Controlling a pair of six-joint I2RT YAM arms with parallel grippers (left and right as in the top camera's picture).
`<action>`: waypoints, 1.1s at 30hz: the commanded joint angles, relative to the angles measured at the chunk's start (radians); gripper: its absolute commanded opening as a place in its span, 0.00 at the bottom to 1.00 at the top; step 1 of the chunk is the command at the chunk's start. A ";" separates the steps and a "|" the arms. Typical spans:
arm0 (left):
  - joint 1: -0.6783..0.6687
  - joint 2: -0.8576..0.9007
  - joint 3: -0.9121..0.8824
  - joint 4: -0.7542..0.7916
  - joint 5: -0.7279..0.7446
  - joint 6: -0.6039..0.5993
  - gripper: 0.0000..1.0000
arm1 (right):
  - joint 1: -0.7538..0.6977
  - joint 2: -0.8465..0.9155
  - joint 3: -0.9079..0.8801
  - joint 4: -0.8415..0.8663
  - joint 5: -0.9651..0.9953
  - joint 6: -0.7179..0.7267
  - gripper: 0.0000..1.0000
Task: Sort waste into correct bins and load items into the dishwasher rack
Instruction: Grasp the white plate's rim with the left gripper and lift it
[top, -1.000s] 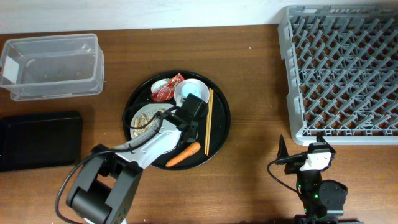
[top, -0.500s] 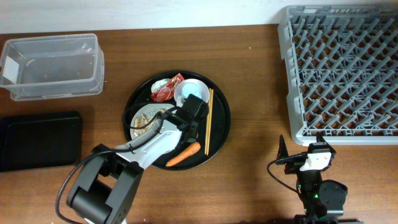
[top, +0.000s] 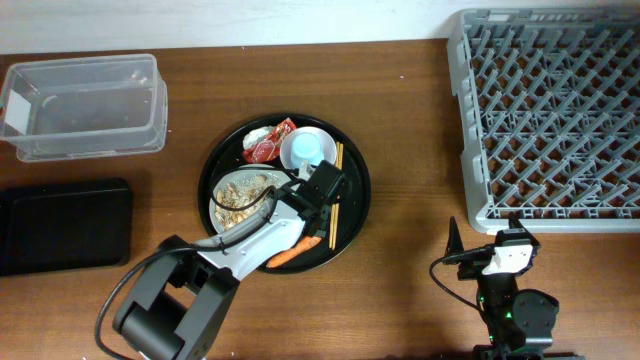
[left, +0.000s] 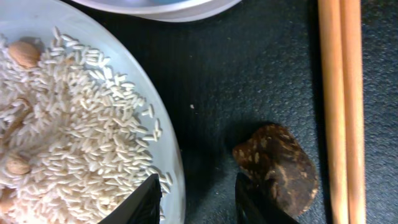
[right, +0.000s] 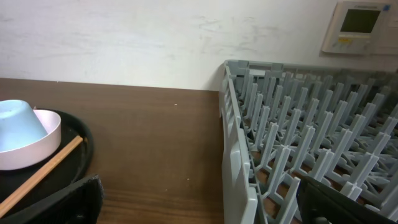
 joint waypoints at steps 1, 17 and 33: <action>0.002 0.024 0.013 0.000 -0.037 -0.013 0.37 | 0.006 -0.008 -0.005 -0.005 0.008 0.005 0.98; 0.002 0.044 0.013 -0.002 -0.037 -0.013 0.23 | 0.006 -0.008 -0.005 -0.005 0.008 0.005 0.98; 0.002 0.044 0.014 -0.007 -0.071 -0.012 0.02 | 0.006 -0.008 -0.005 -0.005 0.008 0.005 0.98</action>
